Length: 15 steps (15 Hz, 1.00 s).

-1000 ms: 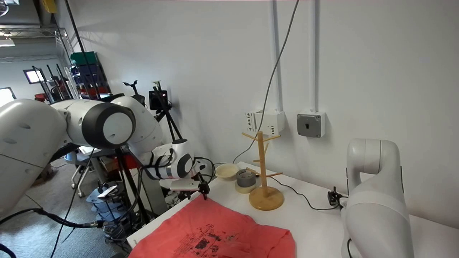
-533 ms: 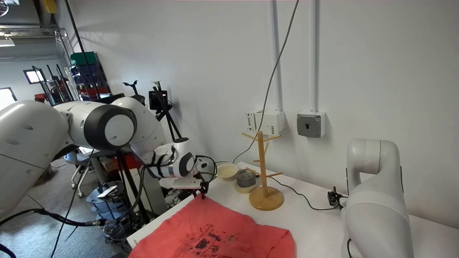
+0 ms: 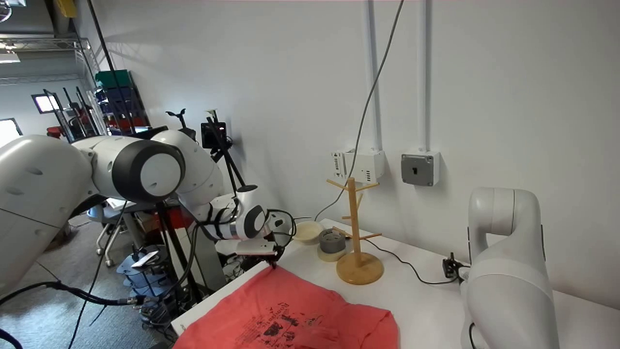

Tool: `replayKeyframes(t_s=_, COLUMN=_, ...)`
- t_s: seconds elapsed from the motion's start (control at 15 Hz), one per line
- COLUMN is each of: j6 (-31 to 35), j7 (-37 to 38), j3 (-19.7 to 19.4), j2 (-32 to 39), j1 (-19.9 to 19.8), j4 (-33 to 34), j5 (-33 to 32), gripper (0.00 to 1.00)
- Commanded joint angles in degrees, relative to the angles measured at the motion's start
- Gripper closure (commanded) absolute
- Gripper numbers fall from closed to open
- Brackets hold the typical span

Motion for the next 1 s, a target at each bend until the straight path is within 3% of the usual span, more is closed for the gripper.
replayKeyframes(t_s=0.0, j6=-1.2, j7=-2.9, j3=2.1, j2=-4.0, j1=-2.7, j4=-4.1, j5=2.4, gripper=0.99)
replayKeyframes(t_s=0.53, j6=-5.0, j7=-4.5, j3=1.1, j2=-14.6, j1=-7.9, j4=-13.2, j5=3.4, gripper=0.99)
replayKeyframes(t_s=0.93, j6=-8.0, j7=-2.6, j3=-2.2, j2=-22.5, j1=-9.7, j4=-20.2, j5=1.8, gripper=0.99)
